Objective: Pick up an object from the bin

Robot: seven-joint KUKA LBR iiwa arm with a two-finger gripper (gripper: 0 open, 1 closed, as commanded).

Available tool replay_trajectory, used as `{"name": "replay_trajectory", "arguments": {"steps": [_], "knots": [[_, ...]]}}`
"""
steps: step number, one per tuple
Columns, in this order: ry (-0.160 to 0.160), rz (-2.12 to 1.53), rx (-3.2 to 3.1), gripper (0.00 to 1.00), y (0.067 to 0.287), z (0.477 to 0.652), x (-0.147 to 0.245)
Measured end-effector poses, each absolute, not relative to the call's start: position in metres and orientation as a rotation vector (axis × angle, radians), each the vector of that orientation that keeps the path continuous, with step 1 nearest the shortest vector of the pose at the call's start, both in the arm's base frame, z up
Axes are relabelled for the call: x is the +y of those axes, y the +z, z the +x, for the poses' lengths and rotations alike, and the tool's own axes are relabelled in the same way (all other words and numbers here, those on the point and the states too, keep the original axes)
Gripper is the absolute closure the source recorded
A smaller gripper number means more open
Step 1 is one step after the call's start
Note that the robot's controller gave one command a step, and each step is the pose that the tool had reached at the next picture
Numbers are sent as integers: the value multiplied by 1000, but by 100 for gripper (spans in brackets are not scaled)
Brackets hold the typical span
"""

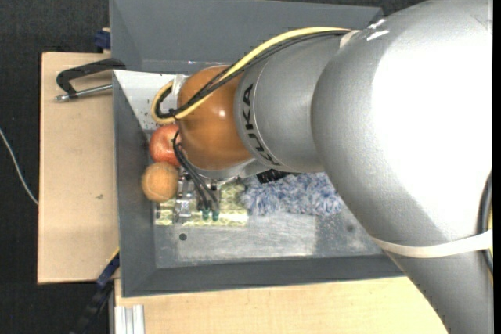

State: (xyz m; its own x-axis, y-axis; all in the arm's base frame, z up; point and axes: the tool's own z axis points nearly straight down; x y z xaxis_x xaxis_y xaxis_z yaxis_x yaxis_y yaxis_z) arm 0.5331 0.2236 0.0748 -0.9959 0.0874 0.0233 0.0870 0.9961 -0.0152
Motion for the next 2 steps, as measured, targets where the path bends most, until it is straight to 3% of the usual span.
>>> {"name": "replay_trajectory", "arguments": {"steps": [1, 2], "knots": [[1, -166, -3139, 100, 104, 533, 157], [-1, -446, -3111, 100, 164, 531, 196]]}}
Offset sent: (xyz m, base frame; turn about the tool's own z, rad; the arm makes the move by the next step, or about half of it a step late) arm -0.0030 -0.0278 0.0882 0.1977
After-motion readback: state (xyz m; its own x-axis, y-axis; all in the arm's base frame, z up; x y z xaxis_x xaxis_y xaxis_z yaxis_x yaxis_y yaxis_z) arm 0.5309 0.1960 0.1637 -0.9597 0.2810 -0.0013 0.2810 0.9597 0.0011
